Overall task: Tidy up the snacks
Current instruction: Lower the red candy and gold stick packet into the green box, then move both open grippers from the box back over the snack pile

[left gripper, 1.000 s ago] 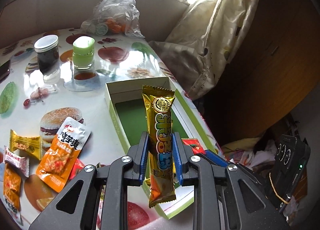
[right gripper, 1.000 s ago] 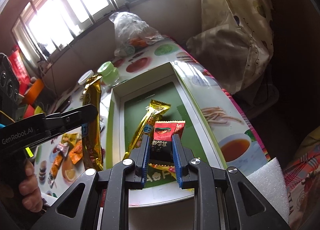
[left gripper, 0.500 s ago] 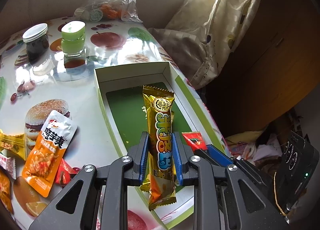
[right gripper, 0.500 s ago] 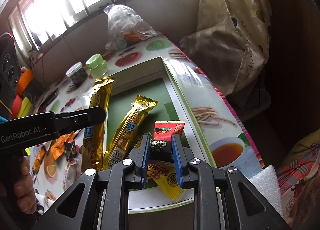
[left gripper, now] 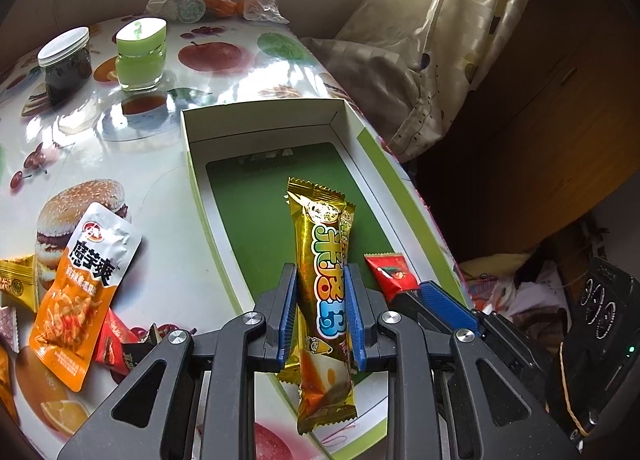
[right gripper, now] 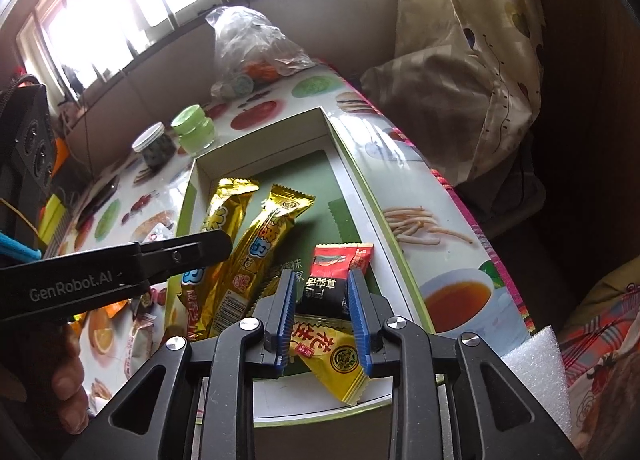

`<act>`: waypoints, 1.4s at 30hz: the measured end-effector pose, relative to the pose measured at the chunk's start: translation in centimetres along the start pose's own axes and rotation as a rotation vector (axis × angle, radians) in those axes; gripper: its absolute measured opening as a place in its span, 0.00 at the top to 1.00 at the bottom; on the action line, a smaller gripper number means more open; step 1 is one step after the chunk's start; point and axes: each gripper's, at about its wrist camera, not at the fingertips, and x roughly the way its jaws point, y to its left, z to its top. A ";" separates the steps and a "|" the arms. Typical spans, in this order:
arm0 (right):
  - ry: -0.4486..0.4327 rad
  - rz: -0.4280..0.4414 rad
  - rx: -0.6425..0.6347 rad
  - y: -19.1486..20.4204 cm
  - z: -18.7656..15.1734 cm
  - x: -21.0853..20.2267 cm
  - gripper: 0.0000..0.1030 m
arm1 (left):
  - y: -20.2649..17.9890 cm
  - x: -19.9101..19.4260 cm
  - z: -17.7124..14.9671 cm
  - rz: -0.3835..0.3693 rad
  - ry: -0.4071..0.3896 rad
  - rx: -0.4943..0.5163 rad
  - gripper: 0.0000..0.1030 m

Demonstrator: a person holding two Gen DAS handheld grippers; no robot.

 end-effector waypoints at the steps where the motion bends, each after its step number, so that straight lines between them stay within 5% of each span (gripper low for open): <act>1: 0.000 0.000 0.000 0.0 0.0 0.0 0.73 | 0.1 0.1 0.0 -0.004 0.003 -0.004 0.77; 10: 0.002 -0.012 0.007 0.1 -0.3 -0.3 0.64 | 0.4 -0.3 -0.2 -0.015 -0.006 -0.018 0.63; 27: -0.024 -0.029 -0.005 1.2 -0.6 -2.1 0.63 | 1.2 -4.3 -1.1 -0.010 -0.081 -0.021 0.63; 42: -0.063 0.037 -0.062 5.7 -1.0 -3.7 0.63 | 6.1 -9.5 -4.2 0.080 -0.156 -0.091 0.63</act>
